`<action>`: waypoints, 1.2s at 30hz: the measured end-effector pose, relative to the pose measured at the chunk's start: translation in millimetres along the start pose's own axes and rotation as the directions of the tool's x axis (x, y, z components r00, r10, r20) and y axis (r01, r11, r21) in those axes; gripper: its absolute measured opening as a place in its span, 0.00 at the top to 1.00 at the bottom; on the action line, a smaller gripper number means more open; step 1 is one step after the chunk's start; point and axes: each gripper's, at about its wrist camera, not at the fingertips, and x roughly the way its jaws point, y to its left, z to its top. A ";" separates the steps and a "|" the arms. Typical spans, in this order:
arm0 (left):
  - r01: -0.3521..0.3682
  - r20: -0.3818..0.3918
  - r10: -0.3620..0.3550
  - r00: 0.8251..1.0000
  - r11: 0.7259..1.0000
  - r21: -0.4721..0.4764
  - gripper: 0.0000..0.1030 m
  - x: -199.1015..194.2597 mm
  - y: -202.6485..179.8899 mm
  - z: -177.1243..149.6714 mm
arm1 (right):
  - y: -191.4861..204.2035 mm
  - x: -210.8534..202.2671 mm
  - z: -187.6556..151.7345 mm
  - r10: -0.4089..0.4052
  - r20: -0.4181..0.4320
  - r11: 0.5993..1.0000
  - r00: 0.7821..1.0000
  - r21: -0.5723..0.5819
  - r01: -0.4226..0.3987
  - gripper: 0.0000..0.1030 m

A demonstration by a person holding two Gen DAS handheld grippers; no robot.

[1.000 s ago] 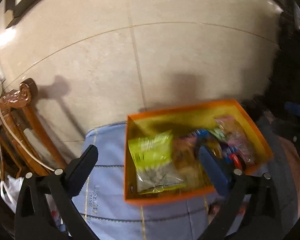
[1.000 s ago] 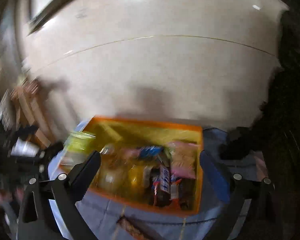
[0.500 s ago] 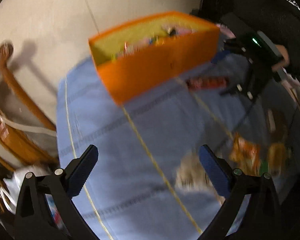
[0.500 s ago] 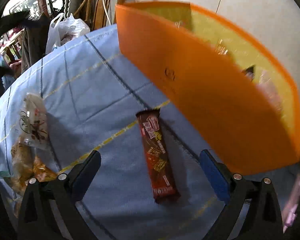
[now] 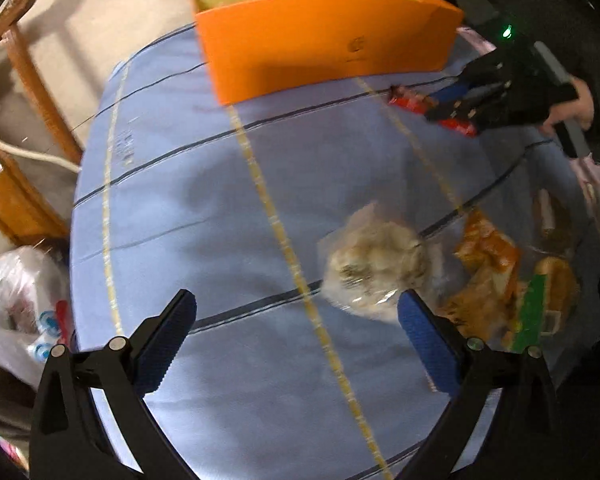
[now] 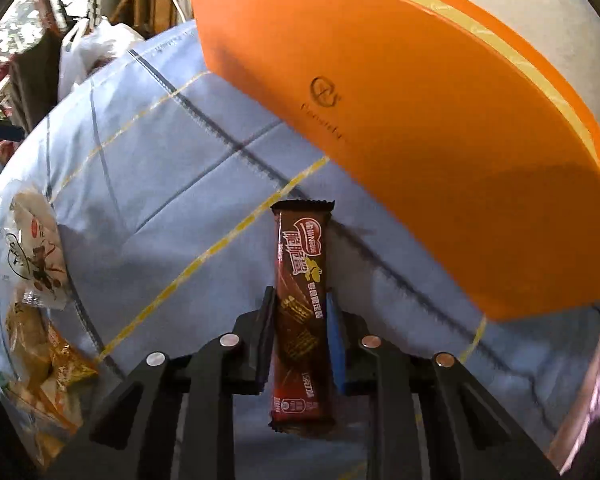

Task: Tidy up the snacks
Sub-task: 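Grasp the clear bag of white buns with the left tool, then carry the wafer bar and bun bag over the box and release both inside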

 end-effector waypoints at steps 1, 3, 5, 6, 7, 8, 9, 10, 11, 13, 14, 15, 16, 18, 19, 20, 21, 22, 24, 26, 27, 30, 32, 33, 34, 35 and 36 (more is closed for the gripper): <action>0.011 0.011 -0.011 1.000 1.000 0.025 0.04 -1.0 -3.3 0.7 | 5.1 -1.4 -2.5 0.011 -0.001 1.000 1.000 0.022 -0.011 0.78; 0.023 0.027 -0.025 0.999 0.996 0.084 0.04 -2.3 -10.7 2.7 | 13.4 -8.8 -8.6 0.019 0.021 0.995 1.000 0.098 -0.021 0.78; 0.026 0.030 -0.030 0.999 0.992 0.123 0.04 -1.2 -16.2 4.6 | 18.0 -22.1 -12.2 -0.005 0.049 0.985 0.999 0.171 -0.004 0.78; 0.035 0.026 -0.039 0.999 0.990 0.137 0.04 0.6 -18.2 5.2 | 19.3 -30.7 -14.3 -0.011 0.076 0.979 0.997 0.205 -0.004 0.78; 0.042 0.024 -0.046 0.999 0.989 0.144 0.04 1.4 -20.9 6.7 | 19.6 -39.5 -17.7 -0.018 0.101 0.969 0.995 0.248 -0.008 0.78; 0.048 0.022 -0.052 0.998 0.988 0.150 0.04 2.5 -23.9 7.7 | 16.7 -50.8 -23.6 -0.024 0.130 0.947 0.991 0.319 -0.019 0.78; 0.070 0.021 -0.075 0.997 0.984 0.164 0.04 3.5 -28.9 9.7 | 14.9 -58.7 -27.1 -0.017 0.159 0.930 0.987 0.365 -0.043 0.78; 0.085 0.024 -0.091 0.996 0.980 0.182 0.04 4.1 -32.9 10.9 | 11.4 -68.2 -32.8 -0.016 0.194 0.911 0.981 0.407 -0.066 0.78; 0.091 0.031 -0.100 0.994 0.973 0.214 0.04 6.1 -37.5 11.9 | 10.2 -78.2 -40.8 -0.034 0.220 0.893 0.975 0.445 -0.069 0.77; 0.092 0.017 -0.101 0.995 0.954 0.287 0.04 16.6 -45.3 14.6 | 6.9 -89.3 -49.0 -0.076 0.222 0.884 0.972 0.466 -0.037 0.77; 0.088 0.005 -0.095 0.996 0.945 0.315 0.04 22.3 -47.7 15.4 | 7.5 -93.7 -57.2 -0.098 0.219 0.871 0.971 0.491 -0.023 0.77; 0.083 -0.007 -0.085 0.996 0.935 0.345 0.04 29.8 -49.8 15.6 | 6.6 -96.6 -62.4 -0.103 0.218 0.860 0.970 0.509 -0.024 0.77; 0.081 -0.022 -0.078 0.997 0.928 0.362 0.04 39.2 -50.1 15.2 | 2.9 -101.7 -72.3 -0.107 0.217 0.845 0.970 0.534 -0.027 0.77; 0.121 -0.052 -0.110 0.993 0.932 0.342 0.04 55.4 -46.1 12.9 | 0.1 -111.1 -85.8 -0.118 0.214 0.812 0.970 0.583 -0.030 0.77; 0.154 -0.051 -0.145 0.988 0.938 0.310 0.07 62.2 -42.7 9.2 | 0.5 -110.9 -92.5 -0.117 0.219 0.794 0.969 0.607 -0.041 0.77; 0.142 -0.023 -0.142 0.990 0.940 0.312 0.11 62.7 -43.1 6.0 | -0.1 -110.7 -96.4 -0.109 0.227 0.772 0.968 0.633 -0.062 0.77; 0.145 -0.001 -0.153 0.988 0.934 0.326 0.29 59.4 -46.4 2.4 | 0.5 -110.6 -102.5 -0.100 0.234 0.749 0.967 0.657 -0.081 0.77; 0.151 0.012 -0.163 0.987 0.937 0.314 0.40 54.7 -47.7 1.1 | 0.2 -113.7 -107.2 -0.098 0.238 0.738 0.966 0.669 -0.090 0.77; 0.182 -0.013 -0.184 0.983 0.956 0.228 0.46 53.4 -42.2 1.1 | 7.1 -117.3 -116.6 -0.099 0.238 0.731 0.966 0.676 -0.092 0.77; 0.189 -0.009 -0.191 0.982 0.967 0.171 0.50 49.1 -36.9 1.2 | 14.7 -119.3 -118.4 -0.084 0.252 0.727 0.964 0.677 -0.113 0.77; 0.183 -0.003 -0.185 0.983 0.970 0.162 0.51 46.3 -36.5 1.1 | 17.0 -121.3 -118.5 -0.079 0.265 0.726 0.961 0.676 -0.127 0.77; 0.185 0.025 -0.189 0.982 0.976 0.114 0.52 37.4 -33.0 1.5 | 20.0 -127.7 -113.3 -0.085 0.286 0.731 0.954 0.669 -0.135 0.77; 0.196 0.051 -0.199 0.979 0.979 0.060 0.52 29.4 -29.5 3.4 | 20.8 -133.9 -110.0 -0.071 0.331 0.725 0.941 0.665 -0.179 0.77; 0.194 0.065 -0.197 0.978 0.980 0.048 0.52 23.6 -26.1 4.7 | 19.6 -136.7 -107.5 -0.069 0.345 0.724 0.936 0.663 -0.191 0.77; 0.188 0.082 -0.191 0.978 0.981 0.038 0.52 17.3 -27.1 4.8 | 19.0 -141.7 -106.4 -0.070 0.359 0.725 0.931 0.659 -0.200 0.77; 0.187 0.097 -0.189 0.977 0.982 0.030 0.52 12.0 -27.1 7.9 | 20.0 -147.7 -103.2 -0.075 0.373 0.734 0.925 0.648 -0.202 0.77; 0.187 0.125 -0.187 0.974 0.982 0.015 0.52 4.3 -25.0 12.9 | 21.6 -153.8 -99.6 -0.087 0.382 0.749 0.920 0.634 -0.193 0.77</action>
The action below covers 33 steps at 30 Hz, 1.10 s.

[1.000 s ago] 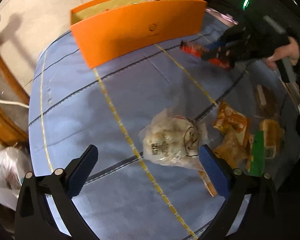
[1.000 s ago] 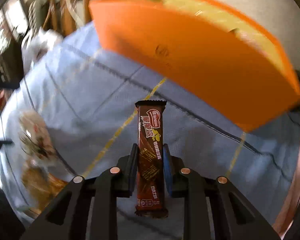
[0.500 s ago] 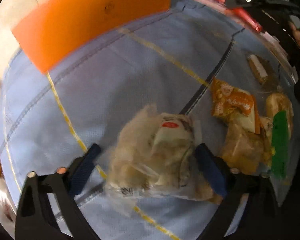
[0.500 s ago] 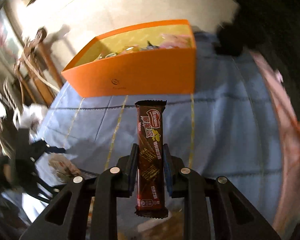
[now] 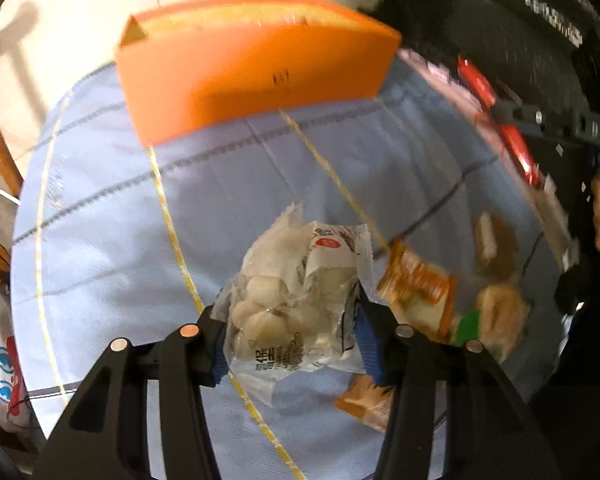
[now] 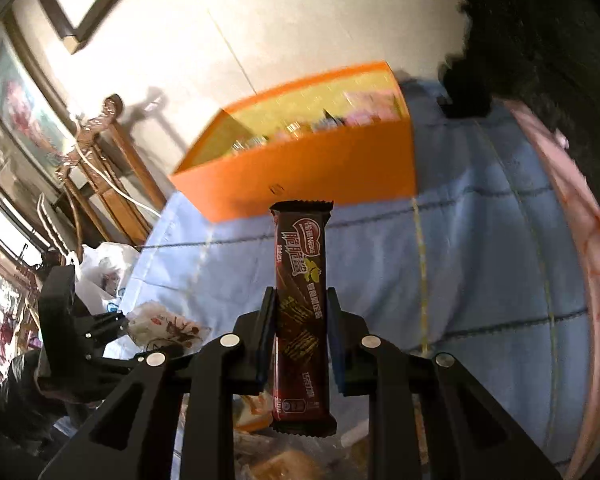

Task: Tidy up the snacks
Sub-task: 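Carry the wafer bar and bun bag over the box and release both inside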

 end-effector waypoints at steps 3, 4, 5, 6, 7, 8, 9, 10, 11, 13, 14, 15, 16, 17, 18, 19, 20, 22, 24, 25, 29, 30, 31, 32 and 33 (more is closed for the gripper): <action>-0.067 0.068 0.067 0.995 0.998 -0.009 0.52 -23.3 -2.5 23.3 | 11.9 -12.0 12.2 -0.013 0.049 0.999 0.999 -0.048 0.015 0.77; -0.088 0.092 0.090 0.992 0.996 -0.029 0.52 -29.3 -0.9 33.1 | 14.1 -15.1 17.6 -0.018 0.067 0.998 0.998 -0.051 0.021 0.77; -0.097 0.109 0.102 0.989 0.994 -0.051 0.52 -33.8 0.3 40.9 | 16.0 -18.4 25.9 -0.019 0.088 0.999 0.996 -0.043 0.023 0.77; -0.112 0.149 0.125 0.981 0.989 -0.097 0.52 -44.0 3.0 54.6 | 16.2 -21.5 36.0 -0.003 0.109 1.000 0.994 -0.020 0.005 0.77; -0.126 0.189 0.152 0.970 0.982 -0.143 0.52 -54.7 5.4 66.1 | 15.1 -25.1 43.8 0.031 0.130 0.999 0.991 0.001 -0.032 0.77; -0.138 0.223 0.179 0.958 0.973 -0.187 0.52 -66.7 7.3 79.2 | 15.0 -31.8 56.6 0.093 0.174 0.995 0.980 0.024 -0.099 0.77; -0.144 0.243 0.196 0.950 0.966 -0.216 0.52 -75.0 8.6 87.3 | 17.9 -37.8 68.5 0.117 0.205 0.992 0.972 0.021 -0.124 0.77; -0.146 0.274 0.216 0.937 0.956 -0.255 0.52 -87.1 10.8 101.1 | 22.7 -43.3 81.2 0.125 0.226 0.992 0.966 0.001 -0.128 0.77; -0.145 0.292 0.224 0.930 0.952 -0.268 0.52 -93.8 12.1 110.5 | 28.6 -48.5 100.7 0.122 0.248 0.993 0.961 -0.026 -0.119 0.77; -0.189 0.333 0.278 0.901 0.942 -0.276 0.52 -104.8 13.9 142.7 | 31.6 -48.1 125.7 0.096 0.256 0.995 0.962 -0.038 -0.089 0.77; -0.216 0.343 0.299 0.891 0.941 -0.262 0.52 -102.8 12.6 154.9 | 30.8 -43.6 143.4 0.059 0.253 0.998 0.966 -0.031 -0.053 0.77; -0.276 0.335 0.347 0.876 0.930 -0.243 0.52 -97.2 14.0 173.1 | 29.2 -37.9 156.6 0.034 0.244 0.999 0.969 -0.025 -0.029 0.77; -0.310 0.307 0.374 0.875 0.920 -0.239 0.52 -89.0 18.6 189.7 | 27.4 -30.8 169.3 0.002 0.236 1.000 0.972 -0.017 0.002 0.77; -0.302 0.287 0.365 0.885 0.922 -0.243 0.52 -81.0 23.9 204.8 | 24.2 -18.9 184.1 -0.037 0.226 0.999 0.973 -0.013 0.041 0.77; -0.300 0.274 0.364 0.890 0.921 -0.249 0.52 -76.0 27.3 215.0 | 22.3 -8.9 193.1 -0.063 0.214 0.998 0.975 -0.016 0.068 0.77; -0.308 0.268 0.371 0.889 0.918 -0.249 0.52 -69.8 29.0 225.8 | 20.5 3.1 202.2 -0.084 0.196 0.996 0.977 -0.013 0.088 0.77; -0.328 0.270 0.386 0.882 0.914 -0.237 0.52 -63.4 30.4 239.2 | 17.0 18.7 211.4 -0.096 0.168 0.995 0.981 -0.008 0.099 0.77; -0.345 0.263 0.397 0.880 0.912 -0.223 0.52 -56.1 31.8 255.1 | 12.4 42.4 220.9 -0.115 0.127 0.993 0.985 0.003 0.115 0.77; -0.332 0.251 0.383 0.889 0.916 -0.224 0.52 -48.6 33.9 266.0 | 12.3 61.4 227.4 -0.125 0.096 0.992 0.988 0.009 0.125 0.77; -0.314 0.245 0.365 0.898 0.923 -0.223 0.52 -46.1 37.7 268.7 | 10.4 69.2 229.4 -0.135 0.084 0.991 0.987 0.018 0.134 0.77; -0.306 0.239 0.351 0.906 0.930 -0.206 0.52 -35.5 33.7 270.3 | 6.1 79.2 227.4 -0.119 0.069 0.992 0.990 0.037 0.117 0.77; -0.303 0.234 0.350 0.907 0.929 -0.213 0.52 -32.5 34.7 270.7 | 7.1 80.1 227.4 -0.124 0.071 0.992 0.990 0.021 0.122 0.77; -0.291 0.238 0.341 0.909 0.931 -0.222 0.46 -30.9 36.0 270.7 | 6.9 82.2 228.8 -0.126 0.070 0.992 0.990 0.011 0.126 0.60; -0.287 0.241 0.340 0.909 0.930 -0.229 0.31 -30.7 37.5 270.7 | 10.0 82.9 229.6 -0.133 0.068 0.991 0.989 -0.012 0.134 0.05; -0.293 0.232 0.343 0.910 0.929 -0.226 0.08 -24.5 37.9 275.3 | 12.8 80.9 229.5 -0.144 0.071 0.989 0.987 -0.021 0.145 0.05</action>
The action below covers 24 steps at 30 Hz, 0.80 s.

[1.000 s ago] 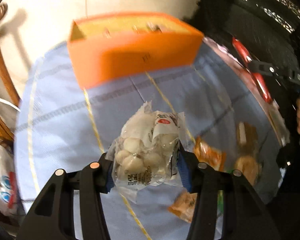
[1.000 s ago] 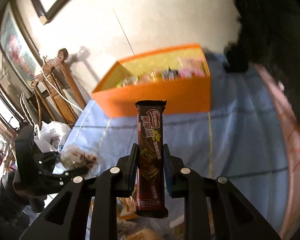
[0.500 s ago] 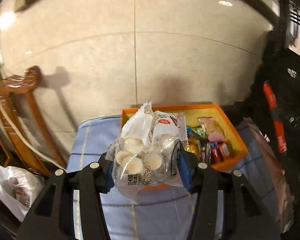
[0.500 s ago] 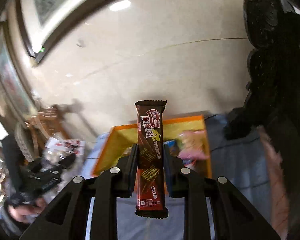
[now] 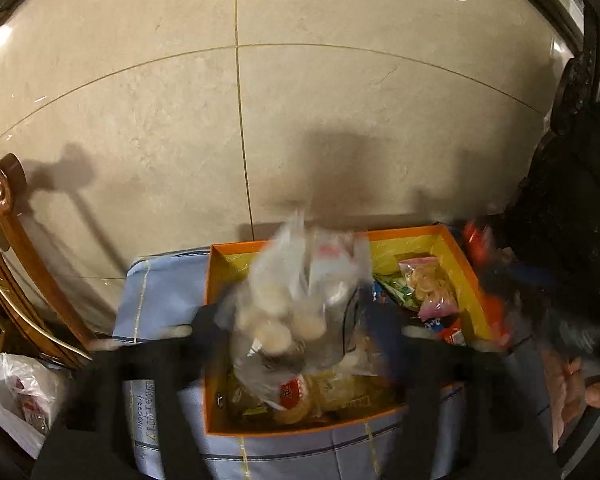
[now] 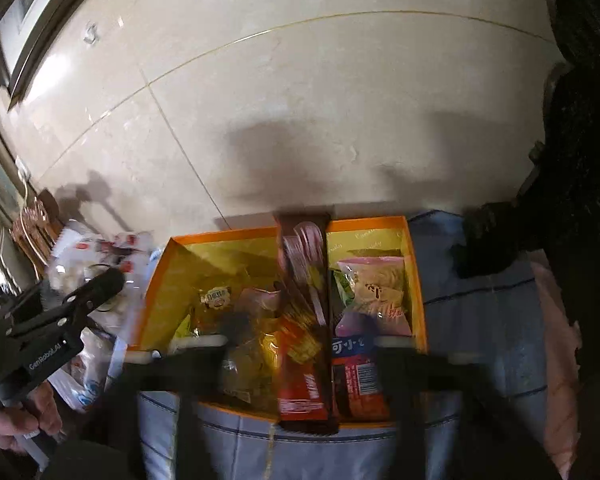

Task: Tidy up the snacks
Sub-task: 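Carry the wafer bar and bun bag over the box and release both inside, then grasp the round bread bun pack with the right tool while the left tool grasps the tan cookie pack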

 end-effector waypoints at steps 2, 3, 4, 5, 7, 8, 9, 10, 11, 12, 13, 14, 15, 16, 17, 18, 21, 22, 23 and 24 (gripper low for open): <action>0.002 -0.006 -0.002 1.000 0.999 0.032 0.04 4.6 -0.5 -1.0 | 4.5 -10.5 -1.1 -0.021 0.037 0.999 0.999 -0.040 0.022 0.04; 0.000 0.004 0.000 1.000 0.999 0.034 0.04 3.2 -0.4 -2.4 | 5.9 -13.8 -1.2 -0.031 0.039 0.998 0.999 -0.059 0.033 0.04; -0.009 0.022 0.008 1.000 0.999 0.032 0.04 0.6 1.2 -4.9 | 7.8 -20.1 -2.4 -0.047 0.043 0.995 0.998 -0.080 0.050 0.04; -0.015 0.028 0.014 1.000 0.999 0.029 0.04 -1.2 3.3 -7.5 | 8.0 -31.8 -6.6 -0.054 0.055 0.994 0.997 -0.097 0.059 0.04; -0.011 0.022 0.010 1.000 1.000 0.009 0.04 -7.6 9.5 -15.0 | 4.5 -45.7 -12.4 -0.058 0.054 0.993 0.997 -0.103 0.063 0.04; -0.001 0.016 0.001 1.000 1.000 0.005 0.04 -11.2 14.0 -21.6 | 1.1 -58.7 -20.0 -0.057 0.056 0.994 0.997 -0.094 0.062 0.04; -0.003 0.016 0.003 1.000 1.000 0.009 0.04 -16.2 16.5 -28.7 | -3.3 -70.6 -28.3 -0.052 0.061 0.995 0.997 -0.084 0.057 0.04; -0.007 0.023 0.006 1.000 1.000 0.021 0.04 -25.4 17.8 -40.3 | -6.3 -83.6 -38.9 -0.050 0.067 0.996 0.997 -0.075 0.055 0.04; -0.004 0.028 0.003 1.000 1.000 0.031 0.04 -30.0 19.3 -47.3 | -12.8 -98.0 -59.3 -0.063 0.067 0.996 0.996 -0.061 0.067 0.04; 0.010 0.034 -0.012 0.999 0.998 0.057 0.04 -40.2 22.4 -62.5 | -18.0 -105.9 -79.4 -0.086 0.038 0.995 0.996 -0.050 0.088 0.04; 0.028 0.037 -0.031 0.999 0.996 0.080 0.04 -46.7 23.5 -78.6 | -22.6 -107.9 -96.7 -0.111 -0.004 0.993 0.994 -0.038 0.111 0.04; 0.041 0.030 -0.044 0.999 0.995 0.095 0.04 -53.0 23.6 -89.1 | -29.1 -110.3 -127.6 -0.154 -0.071 0.988 0.985 -0.003 0.155 0.04; 0.068 -0.003 -0.068 0.998 0.990 0.119 0.04 -56.8 23.3 -110.1 | -35.4 -111.4 -156.0 -0.178 -0.111 0.982 0.978 0.045 0.184 0.04; 0.098 -0.035 -0.094 0.995 0.985 0.139 0.04 -58.9 22.2 -126.1 | -40.2 -111.1 -177.4 -0.190 -0.137 0.975 0.972 0.089 0.203 0.04; 0.123 -0.070 -0.113 0.991 0.980 0.156 0.04 -60.9 20.6 -145.6 | -48.7 -107.6 -212.5 -0.201 -0.193 0.958 0.960 0.164 0.234 0.04; 0.149 -0.123 -0.128 0.984 0.973 0.178 0.04 -63.2 17.8 -173.5 | -53.6 -103.4 -236.5 -0.213 -0.240 0.942 0.947 0.209 0.265 0.04; 0.213 -0.210 -0.160 0.964 0.942 0.259 0.04 -69.8 6.4 -237.7 | -58.5 -95.9 -302.6 -0.240 -0.337 0.890 0.911 0.300 0.345 0.04; 0.256 -0.231 -0.189 0.954 0.916 0.309 0.04 -71.2 -0.5 -263.4 | -57.8 -95.9 -314.5 -0.239 -0.337 0.879 0.911 0.323 0.351 0.04; 0.273 -0.232 -0.201 0.952 0.900 0.338 0.04 -71.7 -4.7 -278.9 | -57.0 -94.5 -324.8 -0.237 -0.333 0.868 0.913 0.349 0.352 0.04; 0.295 -0.251 -0.209 0.945 0.875 0.384 0.04 -68.2 -12.4 -301.2 | -56.0 -91.2 -329.0 -0.237 -0.333 0.864 0.912 0.358 0.355 0.04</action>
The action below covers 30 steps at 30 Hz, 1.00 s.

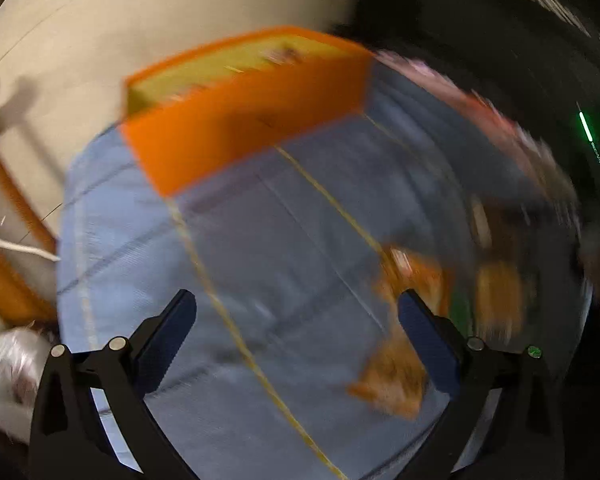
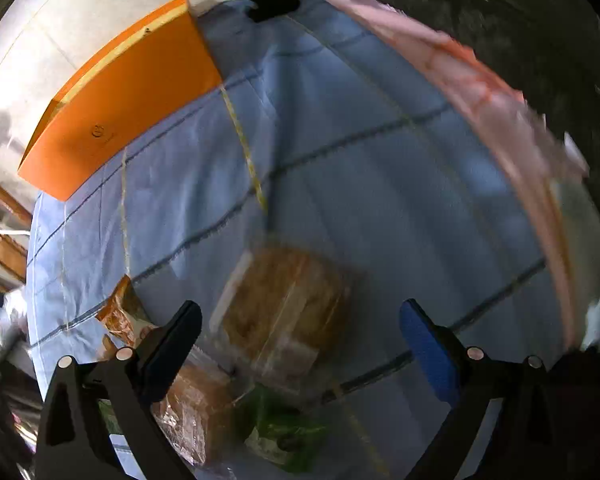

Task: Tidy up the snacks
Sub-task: 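Grasp the round bread bun pack with the right tool while the left tool grasps the tan cookie pack, then carry the bread bun and cookie pack over the box and release them inside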

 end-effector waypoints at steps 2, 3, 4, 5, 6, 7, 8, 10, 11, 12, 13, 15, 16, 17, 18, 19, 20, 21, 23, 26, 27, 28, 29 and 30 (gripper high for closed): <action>0.049 -0.054 -0.046 0.997 0.996 0.068 0.04 20.7 -19.3 -18.6 | 4.5 6.1 -1.9 -0.033 0.019 0.999 0.999 -0.009 0.033 0.04; 0.071 -0.072 -0.064 0.995 0.993 0.095 0.04 30.0 -29.1 -26.6 | 6.9 9.5 -1.3 -0.058 0.031 0.998 0.998 -0.014 0.059 0.04; 0.096 -0.085 -0.086 0.993 0.988 0.121 0.04 37.2 -37.6 -31.9 | 8.3 12.4 -0.9 -0.079 0.035 0.997 0.996 -0.013 0.080 0.04; 0.097 -0.083 -0.084 0.993 0.983 0.156 0.04 42.7 -45.3 -35.5 | 8.9 16.0 0.5 -0.087 0.034 0.996 0.996 -0.001 0.087 0.04; 0.081 -0.078 -0.068 0.995 0.979 0.185 0.04 46.7 -49.8 -36.0 | 9.1 20.1 2.8 -0.081 0.027 0.997 0.996 0.011 0.080 0.04; 0.065 -0.079 -0.048 0.996 0.974 0.218 0.04 51.7 -55.2 -37.7 | 7.8 24.7 4.0 -0.082 0.019 0.996 0.996 0.025 0.081 0.04; 0.040 -0.088 -0.017 0.996 0.964 0.265 0.04 60.2 -62.1 -39.4 | 3.8 26.7 4.6 -0.079 0.017 0.996 0.997 0.045 0.078 0.04; 0.036 -0.058 -0.020 0.998 0.957 0.287 0.15 62.1 -64.9 -39.6 | -1.3 30.7 5.5 -0.066 0.027 0.995 0.997 0.080 0.063 0.04; 0.057 -0.059 -0.042 0.997 0.959 0.277 0.29 62.8 -64.2 -39.0 | -3.6 33.6 5.2 -0.034 0.026 0.995 0.999 0.096 0.031 0.18; 0.142 -0.091 -0.123 0.988 0.959 0.245 0.61 61.3 -62.9 -36.0 | -5.0 36.9 2.4 -0.003 0.020 0.994 1.000 0.106 0.001 0.22; 0.143 -0.107 -0.120 0.987 0.959 0.243 0.65 58.4 -67.2 -34.0 | -3.3 34.0 -0.2 -0.015 0.034 0.995 0.999 0.094 0.012 0.24; 0.090 -0.105 -0.060 0.993 0.947 0.309 0.67 56.6 -82.6 -35.7 | -2.2 32.5 -4.4 -0.011 0.026 0.996 1.000 0.093 0.009 0.25; 0.088 -0.125 -0.054 0.991 0.956 0.280 0.67 57.1 -83.3 -32.9 | -2.4 31.1 -6.8 -0.003 0.024 0.994 1.000 0.106 0.001 0.25; 0.099 -0.140 -0.066 0.988 0.965 0.244 0.67 56.3 -80.5 -28.9 | -4.0 28.0 -8.7 0.021 0.026 0.991 0.999 0.129 -0.024 0.25; 0.111 -0.142 -0.084 0.986 0.974 0.197 0.67 54.6 -74.6 -25.7 | -4.8 24.4 -9.8 0.041 0.035 0.989 0.999 0.138 -0.045 0.25; 0.109 -0.134 -0.087 0.987 0.980 0.165 0.67 50.4 -68.7 -23.1 | -5.2 16.7 -9.0 0.050 0.048 0.991 0.998 0.125 -0.055 0.25; 0.103 -0.124 -0.085 0.989 0.983 0.149 0.67 46.2 -63.9 -19.2 | -4.3 10.6 -8.1 0.050 0.058 0.993 0.997 0.107 -0.056 0.25; 0.099 -0.109 -0.085 0.990 0.986 0.136 0.67 41.5 -59.3 -18.1 | 1.2 -1.5 -14.7 0.055 0.078 0.994 0.995 0.090 -0.062 0.25; 0.073 -0.085 -0.064 0.994 0.991 0.110 0.67 31.8 -48.5 -13.4 | 1.9 -19.0 -8.9 0.067 0.113 0.994 0.991 0.075 -0.075 0.25; 0.032 -0.062 -0.028 0.998 0.997 0.064 0.67 17.0 -26.8 -11.4 | -2.2 -38.6 -1.8 0.079 0.158 0.993 0.984 0.071 -0.091 0.25; 0.020 -0.053 -0.018 0.998 0.999 0.037 0.67 12.0 -17.7 -8.7 | -3.9 -45.1 0.4 0.084 0.174 0.993 0.981 0.073 -0.098 0.24; 0.009 -0.040 -0.008 0.999 1.000 0.019 0.67 6.9 -8.2 -5.1 | -4.3 -48.4 1.4 0.090 0.183 0.992 0.979 0.074 -0.105 0.24; -0.005 -0.029 0.006 1.000 1.000 0.014 0.67 2.0 -6.8 -3.7 | -4.0 -53.1 5.5 0.104 0.195 0.990 0.975 0.073 -0.120 0.24; -0.037 -0.012 0.037 0.999 0.999 -0.006 0.67 -2.5 1.8 3.0 | -2.8 -56.9 10.1 0.117 0.201 0.989 0.972 0.068 -0.133 0.24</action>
